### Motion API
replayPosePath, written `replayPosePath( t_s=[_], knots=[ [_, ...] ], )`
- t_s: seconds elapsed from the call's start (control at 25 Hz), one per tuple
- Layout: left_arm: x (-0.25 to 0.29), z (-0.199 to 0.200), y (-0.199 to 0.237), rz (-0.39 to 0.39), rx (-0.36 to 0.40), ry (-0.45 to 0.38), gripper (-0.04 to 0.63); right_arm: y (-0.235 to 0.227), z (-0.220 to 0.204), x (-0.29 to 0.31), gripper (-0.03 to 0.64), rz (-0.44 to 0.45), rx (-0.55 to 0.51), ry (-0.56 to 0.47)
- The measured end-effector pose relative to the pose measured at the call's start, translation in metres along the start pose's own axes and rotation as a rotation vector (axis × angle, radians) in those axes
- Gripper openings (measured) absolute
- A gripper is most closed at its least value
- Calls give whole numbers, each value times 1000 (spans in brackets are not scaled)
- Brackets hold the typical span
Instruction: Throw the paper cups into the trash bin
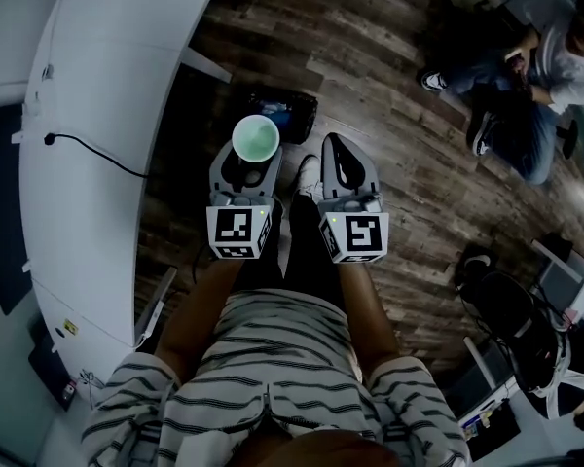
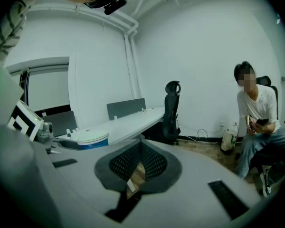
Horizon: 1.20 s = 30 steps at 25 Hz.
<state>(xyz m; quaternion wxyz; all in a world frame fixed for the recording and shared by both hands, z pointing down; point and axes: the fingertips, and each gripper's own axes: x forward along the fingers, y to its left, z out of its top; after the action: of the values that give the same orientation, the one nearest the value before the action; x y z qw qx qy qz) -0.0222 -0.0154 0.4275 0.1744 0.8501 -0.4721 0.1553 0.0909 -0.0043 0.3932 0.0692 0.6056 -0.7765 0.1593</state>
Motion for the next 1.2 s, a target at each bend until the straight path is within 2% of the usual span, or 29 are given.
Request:
replayPosePath(
  t_s=[0.44, 1.2],
  knots=[
    [26, -41, 10, 18, -15, 58, 285, -14, -38, 20, 9, -1, 17, 38],
    [72, -150, 16, 30, -23, 222, 285, -26, -118, 25, 9, -18, 86, 135]
  ],
)
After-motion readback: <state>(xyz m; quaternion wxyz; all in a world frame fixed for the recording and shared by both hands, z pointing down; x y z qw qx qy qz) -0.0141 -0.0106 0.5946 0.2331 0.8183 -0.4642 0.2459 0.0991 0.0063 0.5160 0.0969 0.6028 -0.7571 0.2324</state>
